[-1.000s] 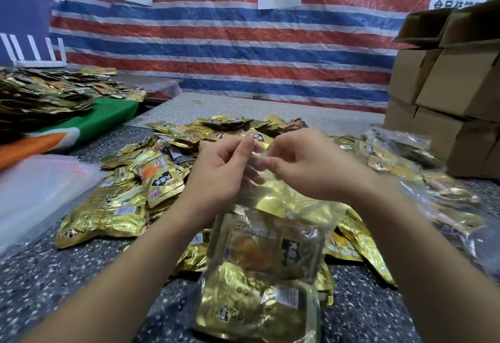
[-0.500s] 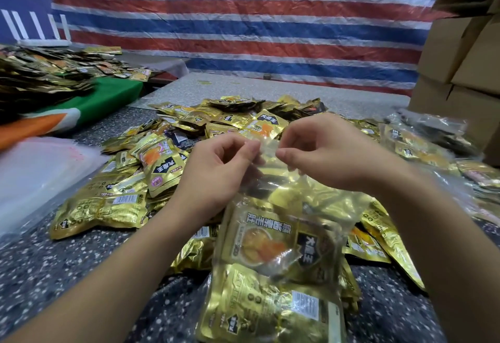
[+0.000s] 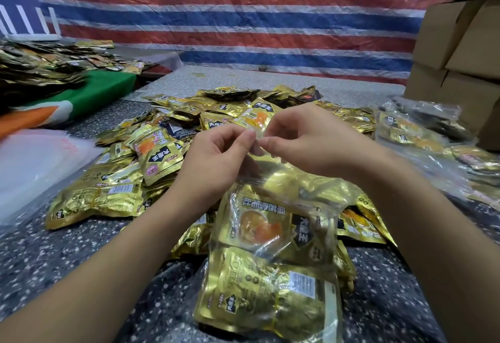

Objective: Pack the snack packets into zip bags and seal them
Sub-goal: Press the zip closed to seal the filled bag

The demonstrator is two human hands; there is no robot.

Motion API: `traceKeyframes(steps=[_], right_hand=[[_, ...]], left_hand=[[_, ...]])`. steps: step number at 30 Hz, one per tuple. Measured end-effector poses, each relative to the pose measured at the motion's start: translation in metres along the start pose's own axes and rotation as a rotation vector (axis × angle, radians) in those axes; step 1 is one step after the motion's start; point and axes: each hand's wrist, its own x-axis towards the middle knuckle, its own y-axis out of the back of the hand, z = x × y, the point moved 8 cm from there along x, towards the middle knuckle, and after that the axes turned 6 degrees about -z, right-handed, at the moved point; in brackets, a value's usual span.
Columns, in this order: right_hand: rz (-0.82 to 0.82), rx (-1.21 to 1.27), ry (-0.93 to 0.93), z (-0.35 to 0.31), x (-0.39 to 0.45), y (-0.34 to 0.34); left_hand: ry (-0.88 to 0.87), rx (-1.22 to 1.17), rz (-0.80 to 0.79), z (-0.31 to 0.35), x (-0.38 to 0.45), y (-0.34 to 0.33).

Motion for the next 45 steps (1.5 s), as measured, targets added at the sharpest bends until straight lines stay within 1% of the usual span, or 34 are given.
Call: traceKeyframes(steps=[5, 8, 17, 29, 34, 39, 45], right_hand=[[0.018, -0.009, 0.002, -0.002, -0.001, 0.0], [0.001, 0.028, -0.013, -0.003, -0.002, -0.001], [-0.05, 0.125, -0.076, -0.001, -0.005, -0.001], [-0.091, 0.158, -0.138, 0.003, -0.008, -0.001], [-0.112, 0.157, -0.143, 0.003, -0.009, -0.002], [-0.124, 0.16, -0.153, 0.005, -0.009, -0.003], [-0.137, 0.134, -0.172, 0.005, -0.01, -0.005]], left_hand=[[-0.017, 0.032, 0.009, 0.004, -0.001, 0.0], [-0.022, 0.043, 0.002, 0.006, -0.002, -0.001], [0.006, -0.068, -0.085, 0.01, -0.002, -0.006], [0.079, -0.085, -0.183, 0.005, -0.001, -0.006], [0.078, -0.072, -0.21, 0.005, 0.0, -0.006], [0.072, 0.01, -0.218, 0.005, 0.001, -0.004], [0.088, 0.043, -0.223, 0.004, 0.0, -0.003]])
